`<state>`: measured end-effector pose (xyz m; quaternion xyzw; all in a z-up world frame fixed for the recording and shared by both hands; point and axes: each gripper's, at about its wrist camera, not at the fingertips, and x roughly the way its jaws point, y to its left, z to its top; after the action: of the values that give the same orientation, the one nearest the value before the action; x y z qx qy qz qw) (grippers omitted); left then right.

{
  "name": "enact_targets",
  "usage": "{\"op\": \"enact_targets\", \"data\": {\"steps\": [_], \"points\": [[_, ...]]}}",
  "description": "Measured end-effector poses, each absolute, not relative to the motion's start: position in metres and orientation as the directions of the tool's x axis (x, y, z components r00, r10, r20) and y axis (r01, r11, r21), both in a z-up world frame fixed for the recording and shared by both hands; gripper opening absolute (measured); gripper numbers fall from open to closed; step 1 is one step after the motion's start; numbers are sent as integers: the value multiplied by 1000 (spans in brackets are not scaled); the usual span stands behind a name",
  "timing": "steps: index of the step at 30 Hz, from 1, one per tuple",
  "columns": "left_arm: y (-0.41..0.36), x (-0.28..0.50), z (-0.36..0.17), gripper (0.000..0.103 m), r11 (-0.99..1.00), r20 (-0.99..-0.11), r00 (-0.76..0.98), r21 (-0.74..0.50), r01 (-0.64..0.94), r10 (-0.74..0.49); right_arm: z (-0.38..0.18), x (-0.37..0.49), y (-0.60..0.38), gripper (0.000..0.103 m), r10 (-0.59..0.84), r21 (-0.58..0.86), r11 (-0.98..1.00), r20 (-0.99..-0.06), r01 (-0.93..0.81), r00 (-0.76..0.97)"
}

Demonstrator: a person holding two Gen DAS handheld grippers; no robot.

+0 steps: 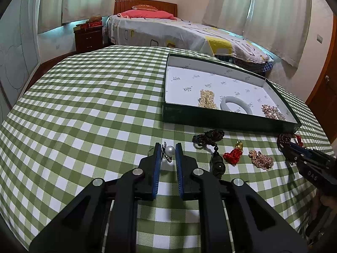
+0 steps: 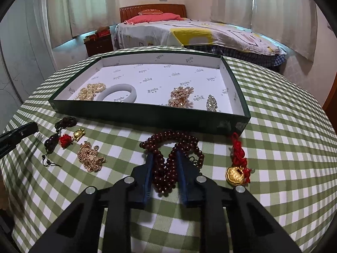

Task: Organize jewelry
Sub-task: 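Lower the right tool onto the dark red bead bracelet and close it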

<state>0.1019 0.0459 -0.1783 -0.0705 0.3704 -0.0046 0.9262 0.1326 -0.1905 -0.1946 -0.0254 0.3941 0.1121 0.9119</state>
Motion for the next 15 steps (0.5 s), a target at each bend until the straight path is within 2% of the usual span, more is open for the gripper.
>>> {"op": "enact_targets", "data": {"steps": [1,15], "points": [[46,102,-178,14,990,-685,726,-134,-44,-61,-194,131,-190,12,185,41,973,-722,-225,667],[39,96,-167,14,991,-664,745,-132,-25,-69,-182,113,-193,12,195,44,973,-680,-227,707]]}}
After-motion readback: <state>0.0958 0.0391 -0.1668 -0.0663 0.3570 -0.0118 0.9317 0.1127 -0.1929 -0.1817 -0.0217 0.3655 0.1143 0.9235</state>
